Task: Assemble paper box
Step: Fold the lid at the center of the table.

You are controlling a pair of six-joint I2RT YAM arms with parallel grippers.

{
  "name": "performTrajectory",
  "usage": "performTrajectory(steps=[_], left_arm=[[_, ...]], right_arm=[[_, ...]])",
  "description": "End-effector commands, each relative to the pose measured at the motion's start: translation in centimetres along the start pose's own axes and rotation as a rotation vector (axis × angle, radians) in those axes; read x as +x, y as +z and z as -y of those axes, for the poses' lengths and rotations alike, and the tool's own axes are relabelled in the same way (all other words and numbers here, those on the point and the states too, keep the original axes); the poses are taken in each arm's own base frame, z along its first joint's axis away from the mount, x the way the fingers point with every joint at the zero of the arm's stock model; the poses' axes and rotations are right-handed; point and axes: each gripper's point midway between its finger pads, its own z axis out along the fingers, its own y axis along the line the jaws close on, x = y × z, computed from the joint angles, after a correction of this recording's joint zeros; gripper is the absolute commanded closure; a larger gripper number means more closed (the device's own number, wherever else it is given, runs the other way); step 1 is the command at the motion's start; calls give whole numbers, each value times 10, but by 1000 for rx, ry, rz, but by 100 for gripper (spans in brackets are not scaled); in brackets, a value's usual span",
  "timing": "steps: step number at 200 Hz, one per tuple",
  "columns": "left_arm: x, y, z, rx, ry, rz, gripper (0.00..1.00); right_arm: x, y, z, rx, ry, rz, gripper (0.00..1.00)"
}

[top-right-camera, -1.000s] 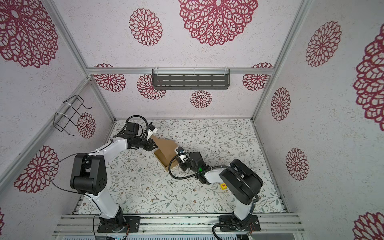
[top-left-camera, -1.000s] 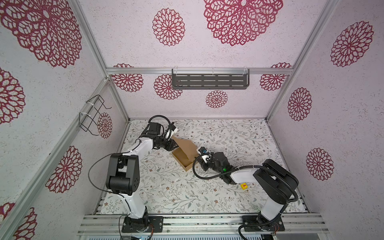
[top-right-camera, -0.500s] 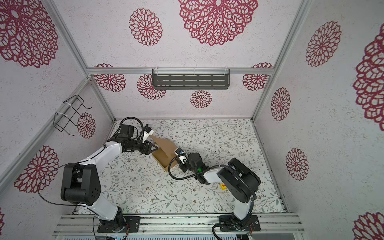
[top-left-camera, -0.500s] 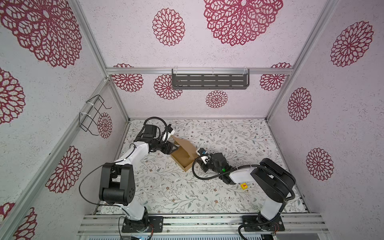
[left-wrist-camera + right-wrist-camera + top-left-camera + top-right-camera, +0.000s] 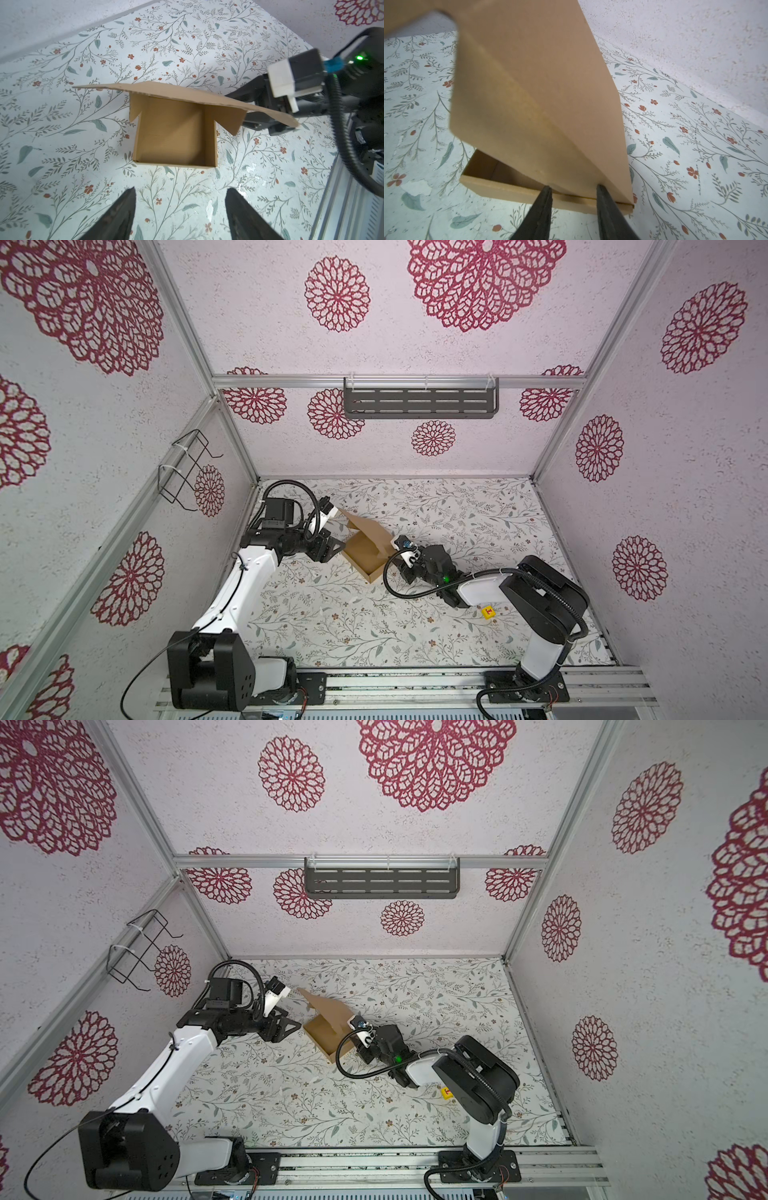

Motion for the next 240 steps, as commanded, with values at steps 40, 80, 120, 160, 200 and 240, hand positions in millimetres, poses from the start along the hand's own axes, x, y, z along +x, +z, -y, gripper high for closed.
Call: performTrajectory(steps=[40,80,120,160,200,240], left_arm=[[-60,-37,28,94,95,45,32],[-86,-6,17,135,116,-16,38],[-82,24,14,163,90,-105,50],[-63,37,8,146,66,-144,51],[-54,43,6,144,56,-157,51],[-39,50,6,146,44,-175,51]], right_arm=[[-20,-3,1,25,-22,48,62],[-20,-5,-2,32,-33,42,62],[-21,-10,-3,42,-38,47,62],[-19,-19,-4,52,-27,46,62],[-19,-31,-9,56,-12,35,62],[-22,-52,-11,60,29,50,61]])
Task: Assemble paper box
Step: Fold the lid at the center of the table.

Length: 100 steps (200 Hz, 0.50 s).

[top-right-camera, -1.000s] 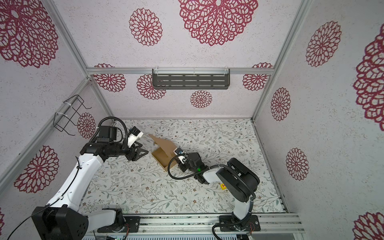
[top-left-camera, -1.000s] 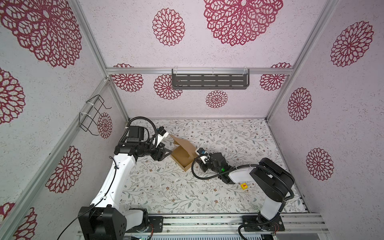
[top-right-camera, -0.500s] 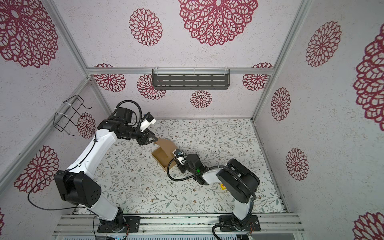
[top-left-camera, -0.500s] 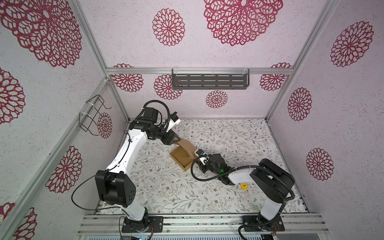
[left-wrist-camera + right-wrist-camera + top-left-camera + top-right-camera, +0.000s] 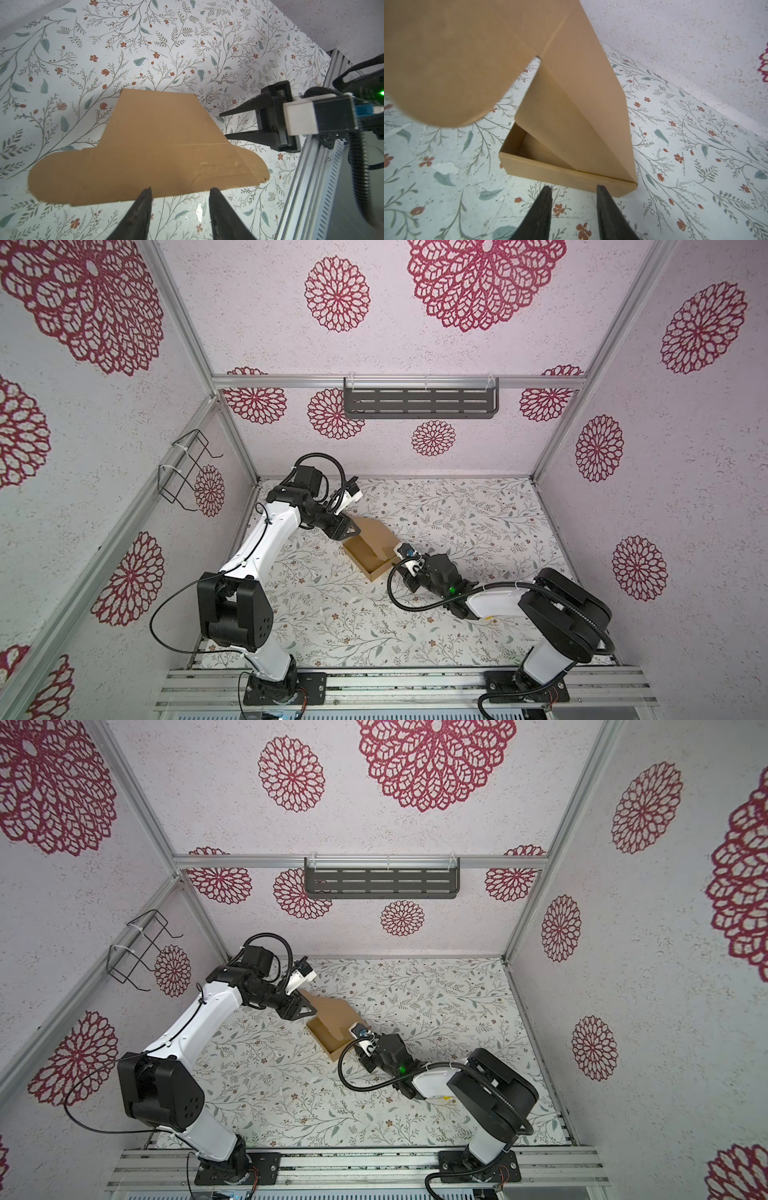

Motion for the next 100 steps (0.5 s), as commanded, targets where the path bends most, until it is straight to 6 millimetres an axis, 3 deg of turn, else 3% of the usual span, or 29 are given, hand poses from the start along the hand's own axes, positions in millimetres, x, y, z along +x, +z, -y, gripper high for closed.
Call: performTrajectory(steps=[1,39,100], left_arm=[[2,-1,1,-11,15,13,51],[11,0,0,-34,19,27,51],[28,4,-6,-64,-7,27,46]], right_arm=[[-17,-14,4,23,46,45,62],[-36,-32,10,45,89,85,61],[-77,-16,19,63,132,64,60]])
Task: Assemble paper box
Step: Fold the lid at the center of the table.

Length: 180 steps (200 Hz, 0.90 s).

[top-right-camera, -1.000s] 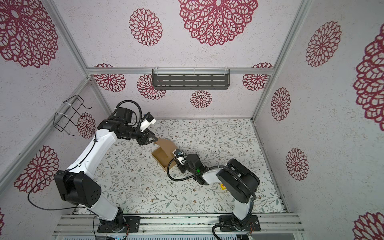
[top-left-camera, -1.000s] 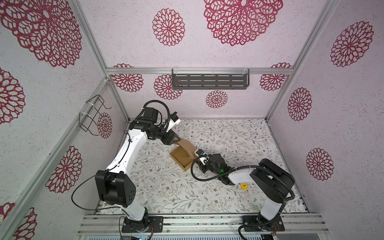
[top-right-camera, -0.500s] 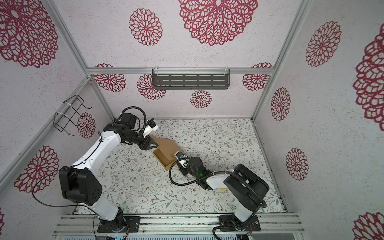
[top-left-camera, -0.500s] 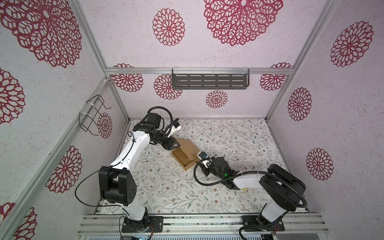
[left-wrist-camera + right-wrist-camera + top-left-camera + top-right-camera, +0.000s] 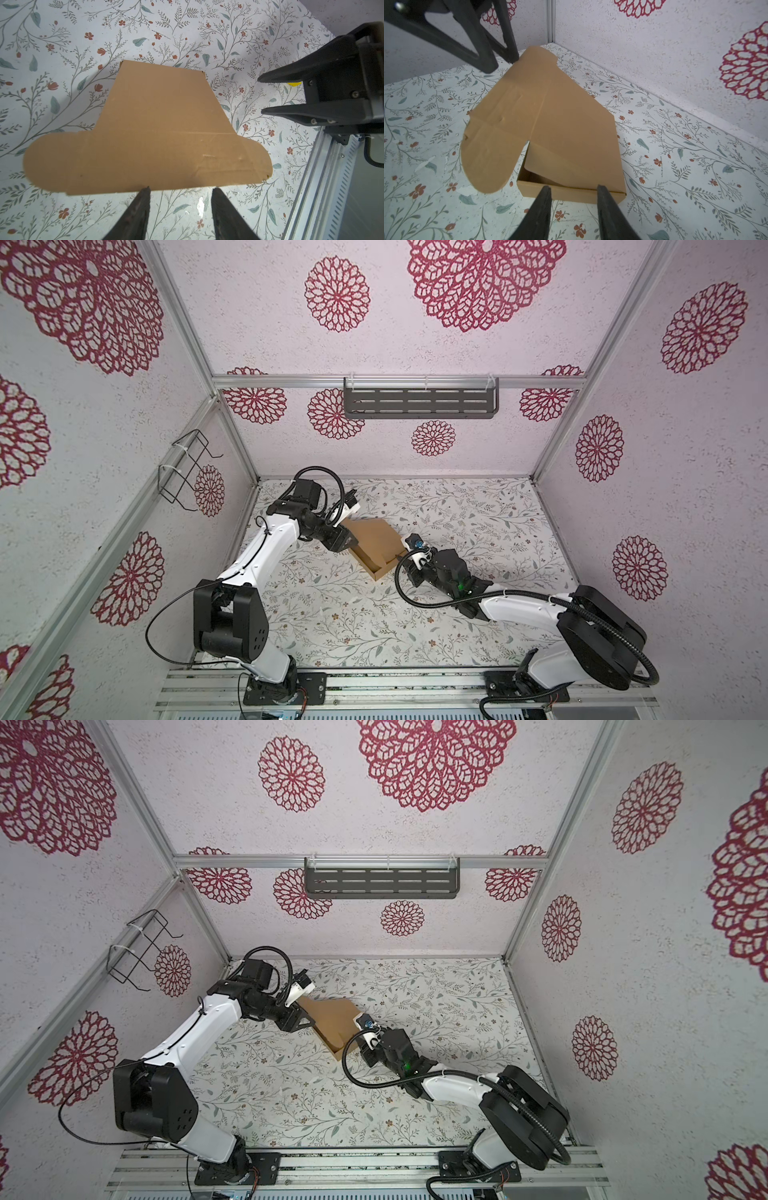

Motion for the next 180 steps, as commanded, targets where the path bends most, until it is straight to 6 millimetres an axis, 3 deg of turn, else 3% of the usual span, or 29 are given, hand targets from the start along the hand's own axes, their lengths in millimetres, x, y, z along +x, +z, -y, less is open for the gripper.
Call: performTrajectory(steps=[1,88,130,180], left_arm=[[-4,-5,-4,-30,16,37,46],[11,-2,-12,-48,-38,85,40],[16,1,-12,-44,-53,89,40],[11,-34,-7,-47,-59,167,38]], right_arm=[[-23,8,1,13,45,8,60],[-57,76,-9,-18,94,-40,60],[-43,93,-21,-71,102,-62,60],[-21,94,-22,-69,116,-94,60]])
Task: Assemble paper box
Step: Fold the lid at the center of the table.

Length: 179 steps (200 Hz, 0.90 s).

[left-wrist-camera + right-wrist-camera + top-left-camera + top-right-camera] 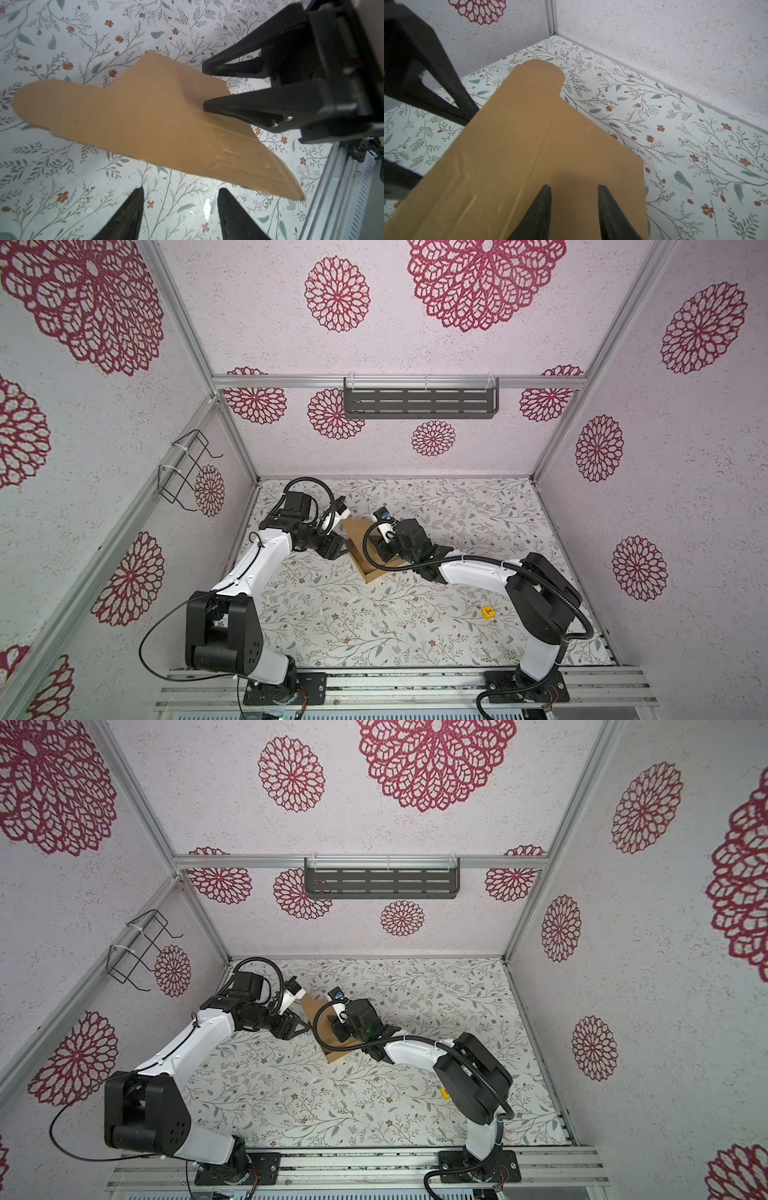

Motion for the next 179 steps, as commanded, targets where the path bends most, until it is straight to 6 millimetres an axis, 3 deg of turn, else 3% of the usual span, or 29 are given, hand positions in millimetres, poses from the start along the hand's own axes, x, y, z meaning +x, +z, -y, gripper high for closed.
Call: performTrajectory(steps=[1,28,46,70,100,147,179], left_arm=[[-9,-23,4,14,5,78,38],[-10,-44,4,31,-36,109,38],[-13,-51,15,76,-31,131,38],[-13,-34,27,153,-12,127,38],[-2,-9,22,108,28,41,41],[-8,-13,23,99,-8,61,44],[-3,-11,17,77,-13,56,41]], right_arm=[[-2,-1,-6,-25,24,25,60],[4,2,-4,-15,25,4,60],[5,2,-4,-19,22,12,60],[8,3,-3,-14,22,0,60],[15,4,-3,-13,24,-1,60],[32,7,-3,-9,30,-31,60],[15,-2,2,20,8,-13,60]])
